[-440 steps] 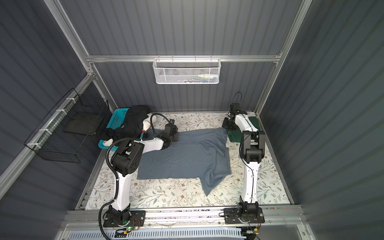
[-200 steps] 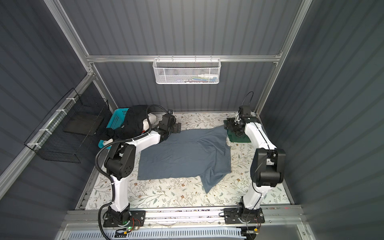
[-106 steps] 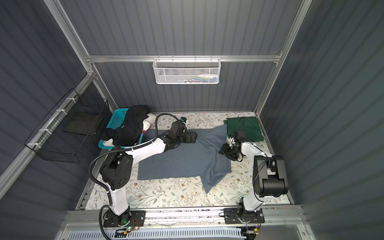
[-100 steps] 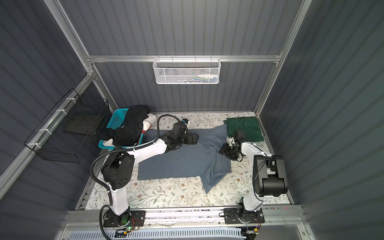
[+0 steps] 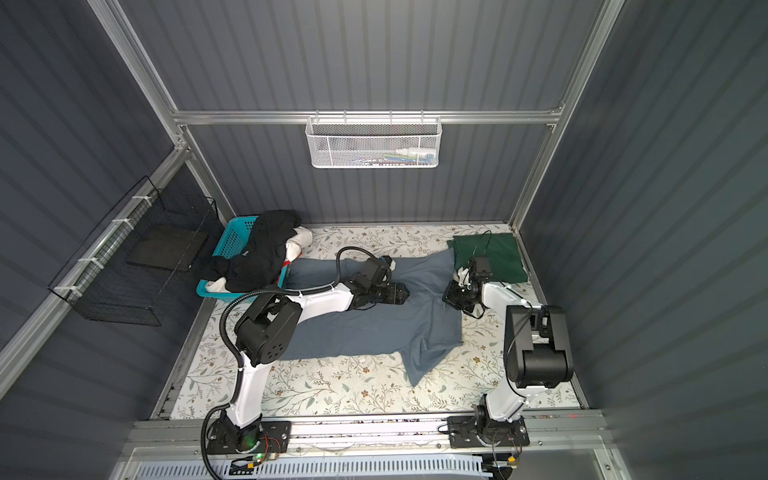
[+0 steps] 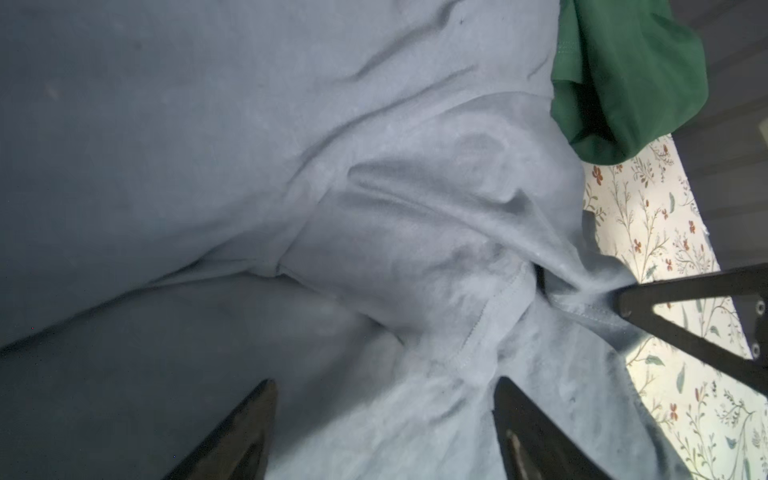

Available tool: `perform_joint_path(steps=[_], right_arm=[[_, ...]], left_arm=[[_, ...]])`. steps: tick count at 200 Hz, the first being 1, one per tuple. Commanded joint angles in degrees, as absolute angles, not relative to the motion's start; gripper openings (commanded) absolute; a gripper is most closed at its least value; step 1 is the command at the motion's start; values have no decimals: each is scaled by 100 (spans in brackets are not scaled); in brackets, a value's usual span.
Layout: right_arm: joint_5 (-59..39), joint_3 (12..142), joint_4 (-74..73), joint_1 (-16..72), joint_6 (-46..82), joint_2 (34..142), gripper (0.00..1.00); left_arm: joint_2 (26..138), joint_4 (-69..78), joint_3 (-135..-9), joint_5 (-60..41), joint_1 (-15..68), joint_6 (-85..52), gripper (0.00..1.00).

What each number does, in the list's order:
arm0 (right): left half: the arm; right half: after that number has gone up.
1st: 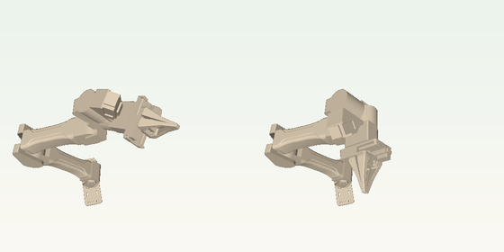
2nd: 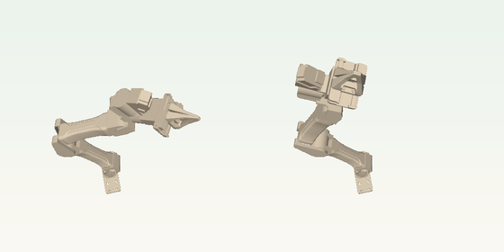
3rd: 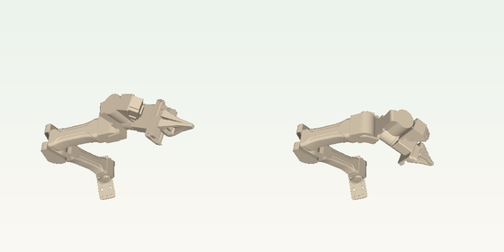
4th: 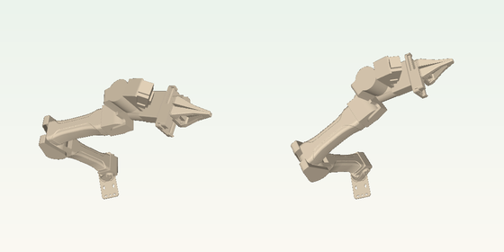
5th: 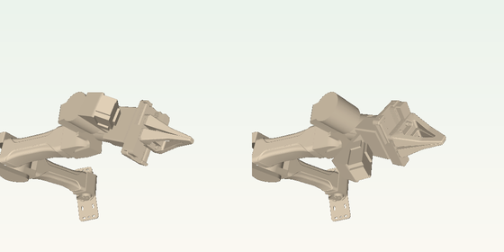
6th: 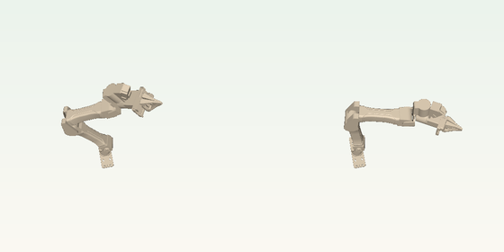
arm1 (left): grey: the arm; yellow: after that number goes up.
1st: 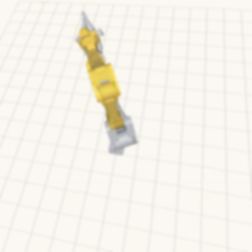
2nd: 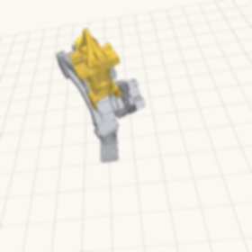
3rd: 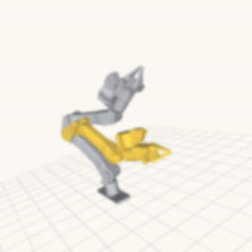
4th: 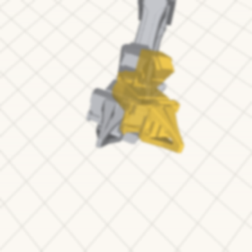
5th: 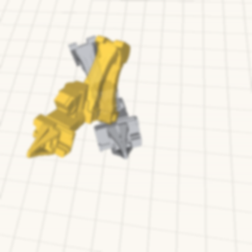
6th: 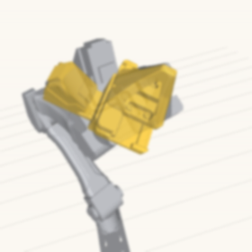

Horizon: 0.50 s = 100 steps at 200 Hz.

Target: Fold and stack the t-shirts

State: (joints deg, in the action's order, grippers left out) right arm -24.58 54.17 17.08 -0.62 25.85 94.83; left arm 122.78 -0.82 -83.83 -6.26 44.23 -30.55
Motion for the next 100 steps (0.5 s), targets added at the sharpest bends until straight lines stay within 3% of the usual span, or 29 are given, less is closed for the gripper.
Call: perform_joint_path(steps=[1, 100], right_arm=[[-2909, 5511, 1448, -257, 2949, 9326, 0], [-3502, 5726, 1090, -448, 3601, 9286, 0]], left_arm=[[12465, 16, -8612, -793, 4478, -3168, 80], [12819, 53, -8960, -631, 4705, -3239, 73]])
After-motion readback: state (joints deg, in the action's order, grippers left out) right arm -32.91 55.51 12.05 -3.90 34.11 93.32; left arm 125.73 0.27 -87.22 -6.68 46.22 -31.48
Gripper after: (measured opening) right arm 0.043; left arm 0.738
